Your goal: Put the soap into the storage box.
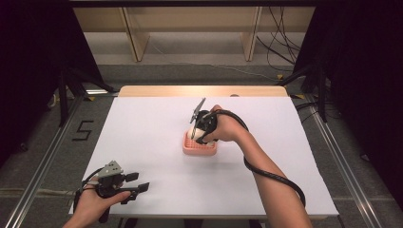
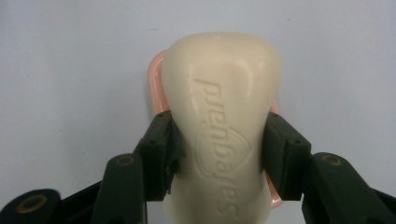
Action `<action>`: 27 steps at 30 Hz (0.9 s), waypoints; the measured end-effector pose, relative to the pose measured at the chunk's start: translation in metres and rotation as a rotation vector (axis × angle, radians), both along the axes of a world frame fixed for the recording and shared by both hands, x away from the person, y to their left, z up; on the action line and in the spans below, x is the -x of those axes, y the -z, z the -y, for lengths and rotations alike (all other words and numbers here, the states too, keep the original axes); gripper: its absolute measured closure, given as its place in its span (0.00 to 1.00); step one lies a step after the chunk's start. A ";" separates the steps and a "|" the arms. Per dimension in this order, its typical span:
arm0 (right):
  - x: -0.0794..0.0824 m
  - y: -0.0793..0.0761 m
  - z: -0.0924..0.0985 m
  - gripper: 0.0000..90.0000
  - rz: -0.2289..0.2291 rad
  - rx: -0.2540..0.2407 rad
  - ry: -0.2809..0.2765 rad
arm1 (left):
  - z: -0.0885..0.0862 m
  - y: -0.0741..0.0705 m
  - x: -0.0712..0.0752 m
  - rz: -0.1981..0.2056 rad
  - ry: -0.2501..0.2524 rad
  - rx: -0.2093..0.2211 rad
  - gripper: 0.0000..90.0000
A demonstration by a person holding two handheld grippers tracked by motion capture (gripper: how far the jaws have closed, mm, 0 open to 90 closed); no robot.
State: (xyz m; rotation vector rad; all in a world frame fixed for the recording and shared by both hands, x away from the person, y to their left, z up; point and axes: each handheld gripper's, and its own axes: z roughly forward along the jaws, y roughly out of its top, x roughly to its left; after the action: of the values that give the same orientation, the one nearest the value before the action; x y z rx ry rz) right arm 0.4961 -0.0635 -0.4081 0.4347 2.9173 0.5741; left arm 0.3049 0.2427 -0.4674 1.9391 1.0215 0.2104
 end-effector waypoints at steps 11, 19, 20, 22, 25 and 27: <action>0.000 0.002 -0.005 0.56 -0.002 0.004 -0.004 | 0.000 0.000 0.000 0.000 -0.004 -0.003 0.40; -0.001 0.005 -0.008 0.56 0.002 0.013 -0.009 | 0.000 0.000 0.000 -0.003 0.001 0.000 0.40; -0.002 0.005 -0.008 0.56 0.007 0.016 -0.018 | 0.000 0.000 0.000 -0.003 0.001 0.000 0.40; -0.002 0.006 -0.009 0.56 0.005 0.015 -0.022 | 0.000 0.000 0.000 -0.001 0.001 0.001 0.40; -0.002 0.007 -0.010 0.56 0.001 0.018 -0.016 | 0.000 -0.001 0.000 -0.003 0.001 0.000 0.40; -0.003 0.007 -0.010 0.56 0.003 0.015 -0.028 | 0.000 -0.001 0.000 -0.001 0.000 -0.001 0.40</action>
State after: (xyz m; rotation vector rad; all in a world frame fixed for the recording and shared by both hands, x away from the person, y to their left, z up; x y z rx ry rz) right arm 0.4990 -0.0531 -0.4151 0.3913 2.9271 0.5557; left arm 0.3045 0.2429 -0.4668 1.9405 1.0220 0.2095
